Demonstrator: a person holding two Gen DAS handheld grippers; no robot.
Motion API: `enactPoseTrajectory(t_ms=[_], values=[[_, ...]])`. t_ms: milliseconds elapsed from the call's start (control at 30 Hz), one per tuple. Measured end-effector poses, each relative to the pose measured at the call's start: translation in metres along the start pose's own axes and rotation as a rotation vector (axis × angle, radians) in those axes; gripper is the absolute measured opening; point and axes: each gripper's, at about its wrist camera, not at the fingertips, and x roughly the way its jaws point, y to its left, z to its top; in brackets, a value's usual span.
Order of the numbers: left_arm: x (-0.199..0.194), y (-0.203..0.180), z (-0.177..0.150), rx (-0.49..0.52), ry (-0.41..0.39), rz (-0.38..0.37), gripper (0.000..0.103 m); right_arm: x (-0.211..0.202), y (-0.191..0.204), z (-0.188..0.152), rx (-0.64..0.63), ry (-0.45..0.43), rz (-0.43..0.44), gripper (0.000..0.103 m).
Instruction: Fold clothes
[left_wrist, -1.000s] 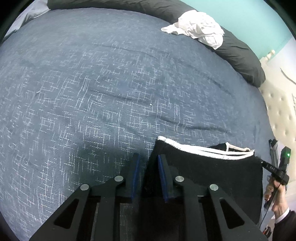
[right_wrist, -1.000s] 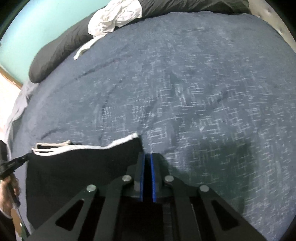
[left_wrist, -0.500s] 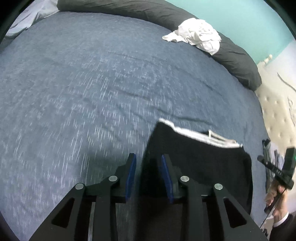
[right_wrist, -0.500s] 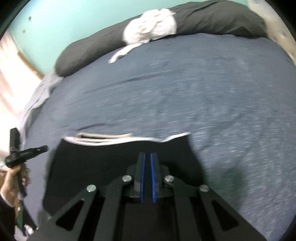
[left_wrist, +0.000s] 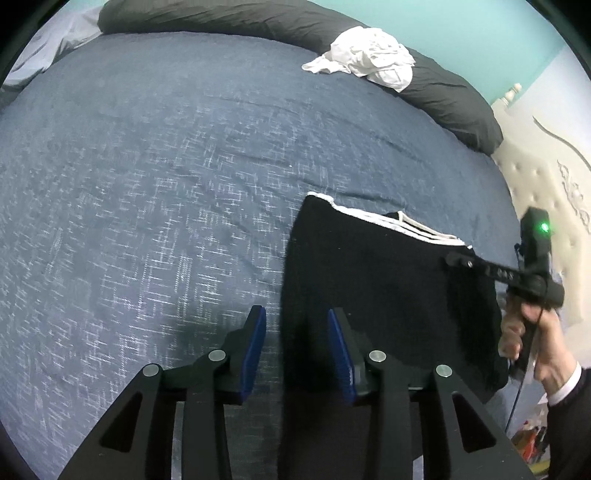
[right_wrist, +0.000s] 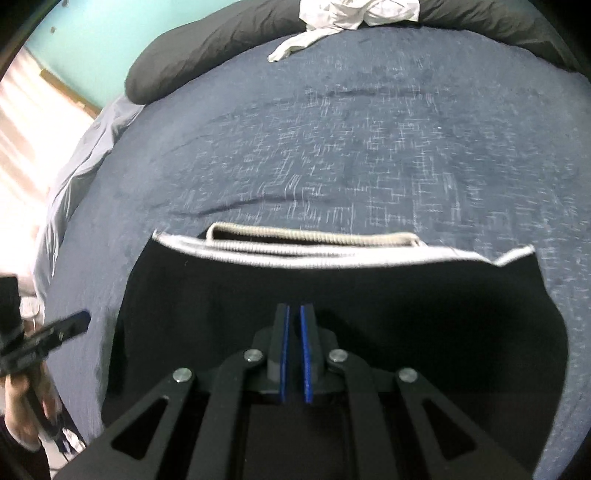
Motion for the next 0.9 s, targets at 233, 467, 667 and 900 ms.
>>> enactPoseTrajectory(t_ms=[233, 467, 667, 900], values=[[0.009, 0.011, 0.002, -0.005, 0.004, 0.009, 0.041, 0.034, -0.001, 0.017, 0.042, 0.033, -0.048, 0.006], [0.012, 0.007, 0.000, 0.007, 0.008, 0.008, 0.042, 0.036, 0.000, 0.011, 0.050, 0.030, -0.056, 0.006], [0.006, -0.005, -0.002, 0.018, 0.002, -0.010, 0.042, 0.028, 0.009, -0.011, 0.018, 0.097, -0.073, 0.006], [-0.007, -0.020, -0.003, 0.045, -0.004, -0.017, 0.042, 0.027, 0.009, -0.018, 0.028, 0.110, -0.078, 0.004]])
